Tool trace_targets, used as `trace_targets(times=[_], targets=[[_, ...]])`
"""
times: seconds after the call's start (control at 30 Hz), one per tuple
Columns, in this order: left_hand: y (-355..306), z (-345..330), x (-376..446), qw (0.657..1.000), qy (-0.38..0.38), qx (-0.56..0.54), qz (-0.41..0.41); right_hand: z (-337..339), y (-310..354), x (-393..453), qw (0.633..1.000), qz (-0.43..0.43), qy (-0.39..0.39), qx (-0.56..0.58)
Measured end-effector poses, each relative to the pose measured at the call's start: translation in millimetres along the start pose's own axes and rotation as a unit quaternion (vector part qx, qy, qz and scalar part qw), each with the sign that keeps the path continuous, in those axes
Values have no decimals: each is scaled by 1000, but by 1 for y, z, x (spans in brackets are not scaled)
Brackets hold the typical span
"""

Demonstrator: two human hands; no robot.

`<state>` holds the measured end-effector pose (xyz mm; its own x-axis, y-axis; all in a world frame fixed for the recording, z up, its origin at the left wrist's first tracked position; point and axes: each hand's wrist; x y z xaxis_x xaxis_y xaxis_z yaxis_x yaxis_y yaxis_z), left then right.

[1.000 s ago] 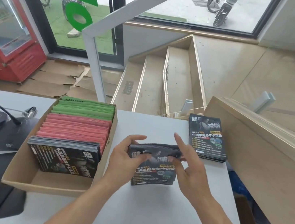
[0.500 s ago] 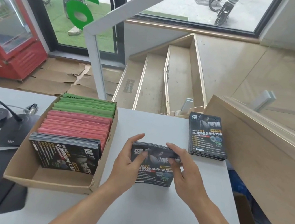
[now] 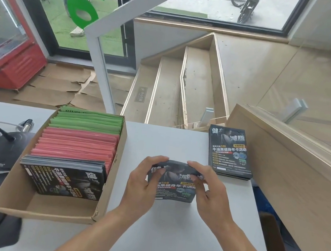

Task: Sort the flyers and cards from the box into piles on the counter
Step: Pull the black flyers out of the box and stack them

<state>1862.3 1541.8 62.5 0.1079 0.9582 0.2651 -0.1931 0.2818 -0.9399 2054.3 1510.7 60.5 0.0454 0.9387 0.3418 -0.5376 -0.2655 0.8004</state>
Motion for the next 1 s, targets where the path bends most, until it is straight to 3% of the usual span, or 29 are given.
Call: trace_targets(times=[0.2, 0.4, 0.5, 0.57, 0.63, 0.8, 1.0], targets=[[7, -7, 11, 1000, -1, 19, -9, -2, -5, 13, 1000, -18, 8, 13], [8, -26, 85, 997, 7, -14, 70, 11, -24, 83, 990, -126, 45, 36], [27, -42, 127, 987, -9, 39, 153, 11, -46, 127, 986, -161, 49, 2], [44, -53, 139, 968, 13, 112, 223, 5, -63, 151, 980, -187, 59, -43], [58, -63, 137, 946, 83, 189, 252, -2, -80, 169, 969, -211, 76, -108], [90, -80, 101, 879, 258, 323, 239, -17, -114, 191, 924, -179, 99, -323], [101, -84, 98, 907, 221, 307, 185, -21, -151, 213, 839, -91, 200, -497]])
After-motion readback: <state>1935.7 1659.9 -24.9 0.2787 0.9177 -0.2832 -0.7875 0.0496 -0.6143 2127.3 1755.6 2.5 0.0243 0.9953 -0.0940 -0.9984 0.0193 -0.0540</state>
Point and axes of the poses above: each hand's wrist, its own x-axis towards the middle knuckle, its own z-axis out of the back of the hand, y = z × x, and after that the axes turned 3 degrees about -x, right-handed
